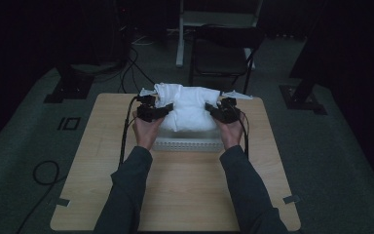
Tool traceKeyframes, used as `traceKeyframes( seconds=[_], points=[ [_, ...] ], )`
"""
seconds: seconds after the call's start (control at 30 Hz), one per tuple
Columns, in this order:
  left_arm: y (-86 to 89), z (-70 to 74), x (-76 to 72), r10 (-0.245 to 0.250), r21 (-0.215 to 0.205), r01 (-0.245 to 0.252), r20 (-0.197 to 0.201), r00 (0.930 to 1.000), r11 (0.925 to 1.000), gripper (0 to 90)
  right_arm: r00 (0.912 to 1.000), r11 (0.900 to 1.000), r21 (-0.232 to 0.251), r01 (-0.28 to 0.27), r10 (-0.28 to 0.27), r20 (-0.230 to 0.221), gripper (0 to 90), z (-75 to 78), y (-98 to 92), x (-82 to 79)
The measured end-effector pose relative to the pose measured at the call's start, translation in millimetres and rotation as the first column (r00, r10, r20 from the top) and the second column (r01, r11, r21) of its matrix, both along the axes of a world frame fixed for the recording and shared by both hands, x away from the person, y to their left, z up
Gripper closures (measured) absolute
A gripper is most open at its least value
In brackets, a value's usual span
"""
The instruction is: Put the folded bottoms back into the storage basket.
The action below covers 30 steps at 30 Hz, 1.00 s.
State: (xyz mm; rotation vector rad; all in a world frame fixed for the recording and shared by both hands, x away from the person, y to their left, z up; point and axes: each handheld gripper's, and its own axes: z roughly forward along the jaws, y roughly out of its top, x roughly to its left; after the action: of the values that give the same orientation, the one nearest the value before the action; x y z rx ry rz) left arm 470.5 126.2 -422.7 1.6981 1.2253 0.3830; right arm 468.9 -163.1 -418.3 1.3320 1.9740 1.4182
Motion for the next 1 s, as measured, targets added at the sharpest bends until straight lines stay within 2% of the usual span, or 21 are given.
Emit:
traceKeyframes(
  seconds=[1.0],
  points=[
    [-11.0, -28.6, 12.2, 0.016, 0.082, -0.012, -0.059, 0.9981, 0.9965, 53.1, 0.9952, 0.998, -0.056, 0.021, -0.027, -0.094, 72.2, -28.4, 2.2, 12.5]
  ],
)
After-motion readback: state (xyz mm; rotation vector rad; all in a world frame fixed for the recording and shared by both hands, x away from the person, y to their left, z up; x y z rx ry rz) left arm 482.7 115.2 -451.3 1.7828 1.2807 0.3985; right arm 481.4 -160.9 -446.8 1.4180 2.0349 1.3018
